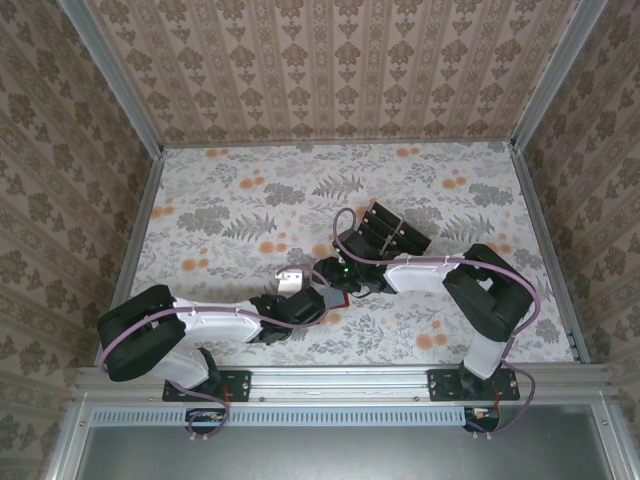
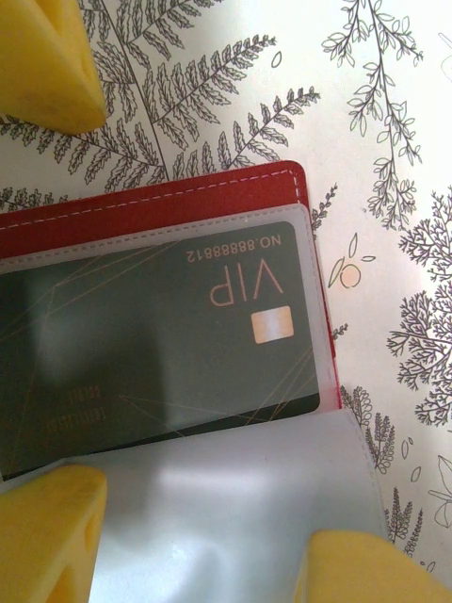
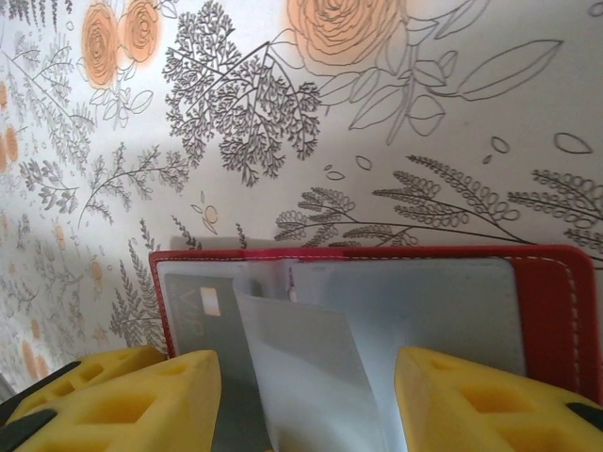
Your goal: Put the credit cards into the card holder
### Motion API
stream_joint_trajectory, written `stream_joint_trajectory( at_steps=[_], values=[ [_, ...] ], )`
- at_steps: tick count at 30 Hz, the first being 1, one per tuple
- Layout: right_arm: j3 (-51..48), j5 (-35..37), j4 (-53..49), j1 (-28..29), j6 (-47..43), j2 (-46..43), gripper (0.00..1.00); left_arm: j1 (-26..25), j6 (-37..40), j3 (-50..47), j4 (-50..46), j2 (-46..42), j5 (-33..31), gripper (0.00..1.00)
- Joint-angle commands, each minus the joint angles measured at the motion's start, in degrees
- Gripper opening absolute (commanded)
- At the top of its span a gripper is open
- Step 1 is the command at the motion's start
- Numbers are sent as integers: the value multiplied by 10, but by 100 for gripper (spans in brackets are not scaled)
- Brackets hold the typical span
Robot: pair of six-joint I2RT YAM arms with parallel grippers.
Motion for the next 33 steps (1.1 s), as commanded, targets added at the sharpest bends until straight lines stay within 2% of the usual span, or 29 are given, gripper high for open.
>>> stream_joint_trajectory(
  at_steps=[1,15,26,33],
  values=[
    [4,-31,7,-2,-15,16,54,-3,-11,3,-33,2,-10,100],
    [26,-78,12,5,-22,16,53,3,11,1,-60,-86,-25,100],
    [64,-58,-41,37,-22,4,54,7,-19,-33,-160,-304,-100,100],
    [118,-45,-47,59,-10,76,54,32,-56,-56,-241,-418,-112,100]
  ],
)
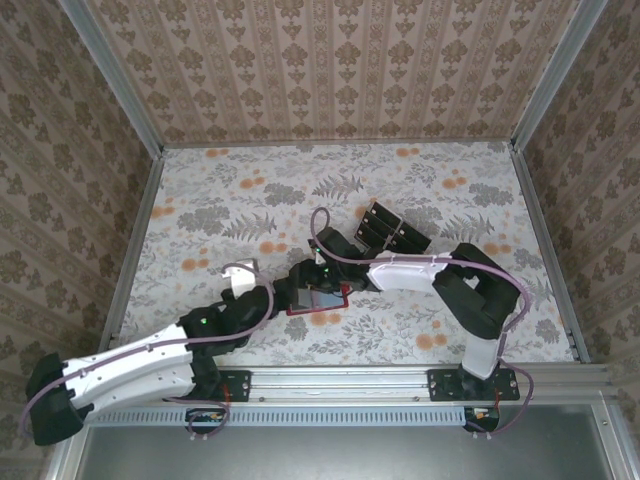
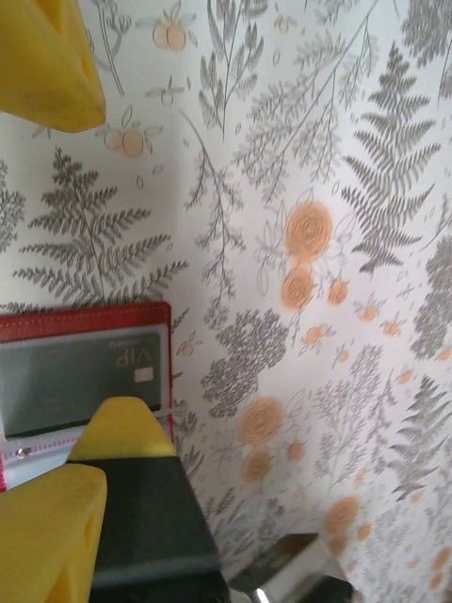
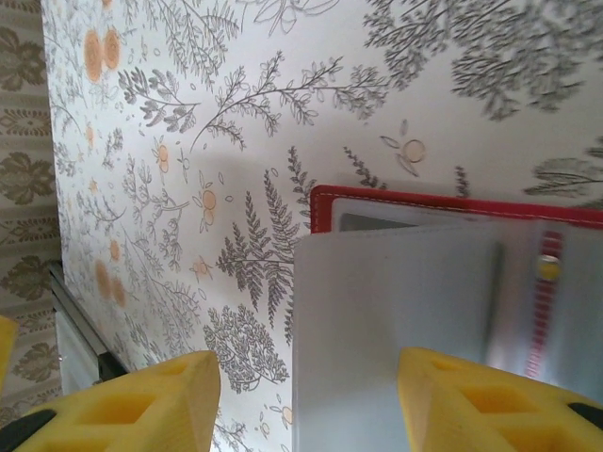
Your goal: Put the credit cards into the card holder
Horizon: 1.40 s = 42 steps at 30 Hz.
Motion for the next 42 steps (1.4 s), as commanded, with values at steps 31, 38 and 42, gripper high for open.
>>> stream_joint_trajectory(
  at_steps=[31,38,42],
  values=[
    [89,121,-264,-152,-294,-192,50,122,27,20,-51,61,107,100],
    [165,179,-437,-209,-408,-157,50,170,71,49,-56,93,155,100],
    [153,245,-476,-214,-428,-161,50,186,85,55,-55,99,172,100]
  ],
)
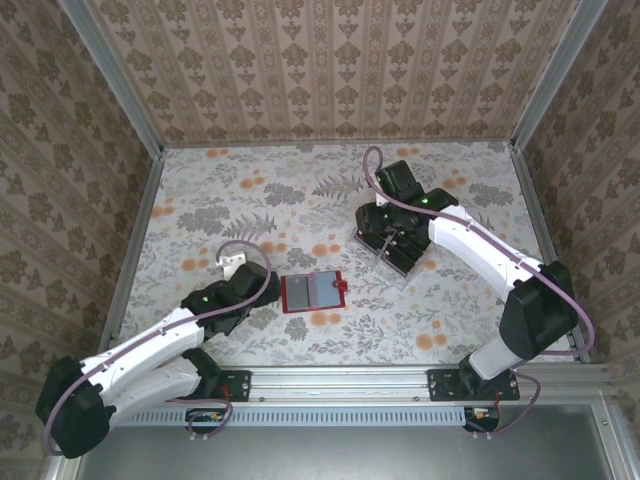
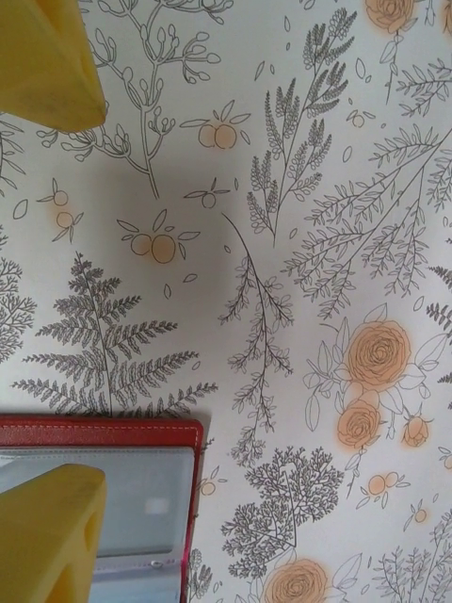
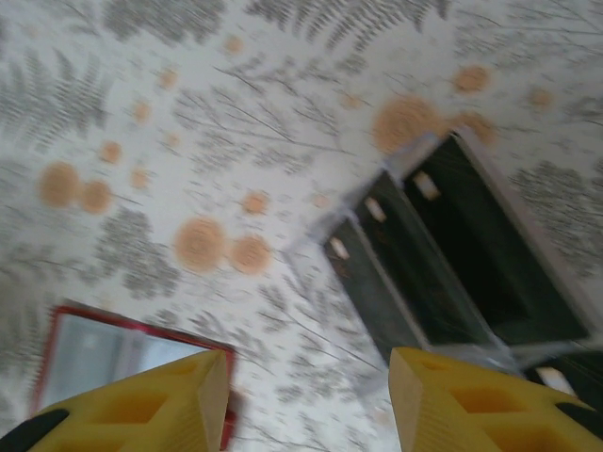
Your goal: Put the credit cards into the card holder
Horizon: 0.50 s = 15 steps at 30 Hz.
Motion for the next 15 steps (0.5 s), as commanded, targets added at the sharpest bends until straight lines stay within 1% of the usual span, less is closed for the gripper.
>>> stream_joint_trajectory(
  at_steps=[1,9,15],
  values=[
    [-1,79,-90,-2,-50,1,50,12,33,17,-4,5,27,100],
    [-74,115,-96,-2,-44,-9,48,25,43,21,7,19,45,100],
    [-99,130,-88,-1,-39,-4,46,28,43,22,11,26,51,100]
  ],
)
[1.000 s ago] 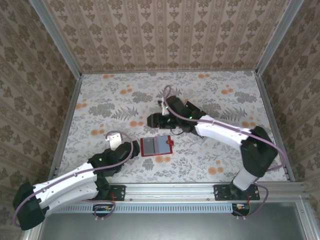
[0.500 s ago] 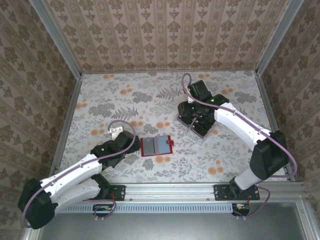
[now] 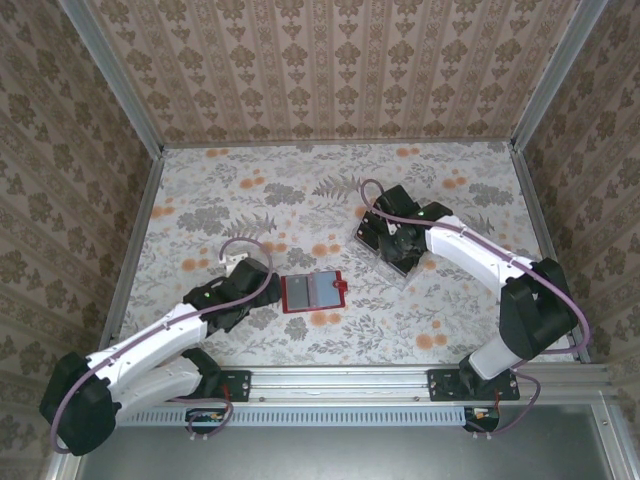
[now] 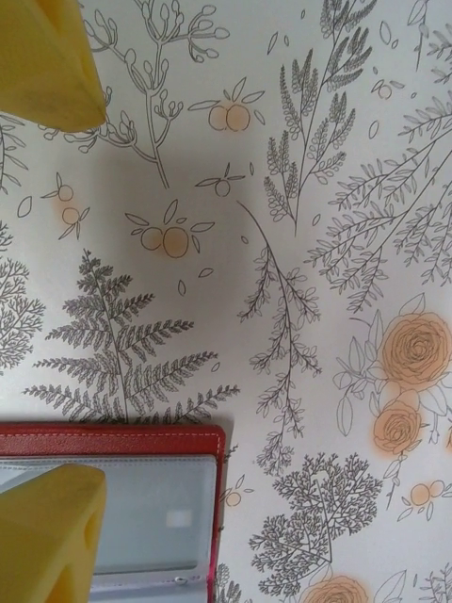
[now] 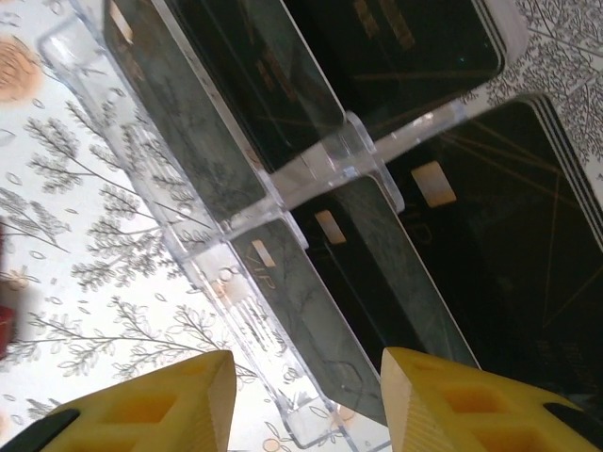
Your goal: Put the credit cards into the card holder
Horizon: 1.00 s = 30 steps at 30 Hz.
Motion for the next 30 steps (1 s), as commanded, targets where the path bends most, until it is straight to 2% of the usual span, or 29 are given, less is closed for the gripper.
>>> stream_joint_trajectory(
  at_steps=[1,17,21,30],
  values=[
    [-12,30,-9,-1,-1,-3,46,5,14,20,5,3,8,100],
    [-20,41,0,19,-4,33,43,10,8,13,15,6,15,100],
    [-15,40,-4,27,-6,35,39,11,7,11,19,6,15,100],
    [-12,24,-7,31,-13,36,22,14,7,5,22,7,17,100]
  ],
)
